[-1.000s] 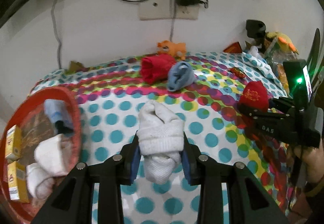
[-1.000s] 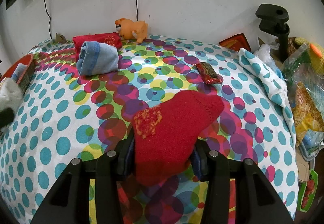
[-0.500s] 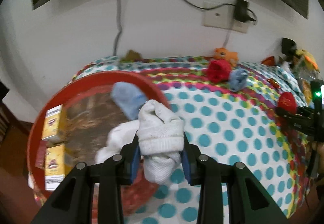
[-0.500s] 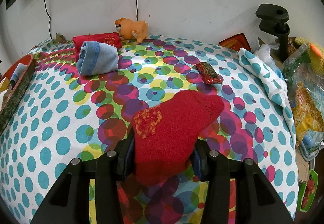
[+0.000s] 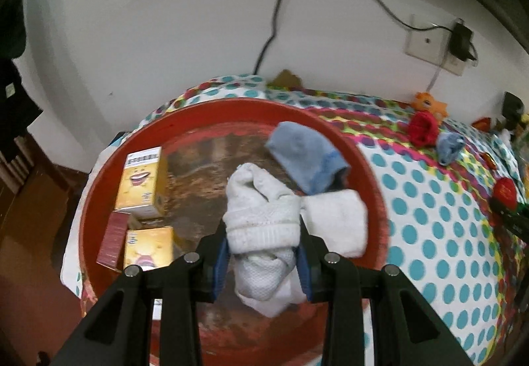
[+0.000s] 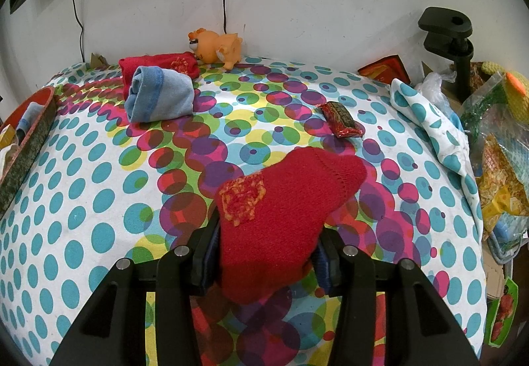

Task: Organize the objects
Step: 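Carry the white sock over the red tray with the left gripper, then lower the white sock into the tray and open the left gripper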

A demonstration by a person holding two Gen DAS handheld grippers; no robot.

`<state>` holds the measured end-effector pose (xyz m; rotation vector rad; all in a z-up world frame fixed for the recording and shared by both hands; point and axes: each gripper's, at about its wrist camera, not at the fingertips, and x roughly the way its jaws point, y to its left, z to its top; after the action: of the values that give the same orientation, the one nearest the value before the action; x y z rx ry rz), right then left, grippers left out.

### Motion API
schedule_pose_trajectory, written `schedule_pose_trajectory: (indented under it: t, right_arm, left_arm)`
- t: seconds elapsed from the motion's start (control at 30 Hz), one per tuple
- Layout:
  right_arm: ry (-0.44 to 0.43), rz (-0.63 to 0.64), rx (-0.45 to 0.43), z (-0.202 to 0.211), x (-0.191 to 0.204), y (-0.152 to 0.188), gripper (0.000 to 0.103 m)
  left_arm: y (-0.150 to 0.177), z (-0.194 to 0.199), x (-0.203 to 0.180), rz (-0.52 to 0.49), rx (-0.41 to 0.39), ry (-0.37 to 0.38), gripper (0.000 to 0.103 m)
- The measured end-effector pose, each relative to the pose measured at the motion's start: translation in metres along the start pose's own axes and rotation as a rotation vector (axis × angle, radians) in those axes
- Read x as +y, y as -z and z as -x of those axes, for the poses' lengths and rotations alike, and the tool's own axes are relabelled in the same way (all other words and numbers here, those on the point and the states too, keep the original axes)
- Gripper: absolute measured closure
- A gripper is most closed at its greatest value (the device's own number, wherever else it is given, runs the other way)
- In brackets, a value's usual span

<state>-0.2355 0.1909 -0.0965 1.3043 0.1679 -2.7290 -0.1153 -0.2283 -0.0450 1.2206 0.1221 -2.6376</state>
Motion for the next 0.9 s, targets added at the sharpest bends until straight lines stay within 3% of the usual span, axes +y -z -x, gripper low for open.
schedule_pose_trajectory:
  t: [0.37, 0.5, 0.9]
  right_arm:
    - [0.0, -0.002, 0.0, 0.0, 0.0, 0.0, 0.057]
    - [0.001, -0.002, 0.0, -0.001, -0.001, 0.0, 0.057]
    - [0.001, -0.001, 0.001, -0.001, 0.0, 0.0, 0.056]
  left_arm:
    - [-0.021, -0.027, 0.041, 0.061, 0.046, -0.051, 0.068]
    - [-0.032, -0.042, 0.051, 0.088, 0.092, -0.043, 0.068]
    - [-0.055, -0.075, 0.083, 0.161, 0.127, -0.042, 0.068]
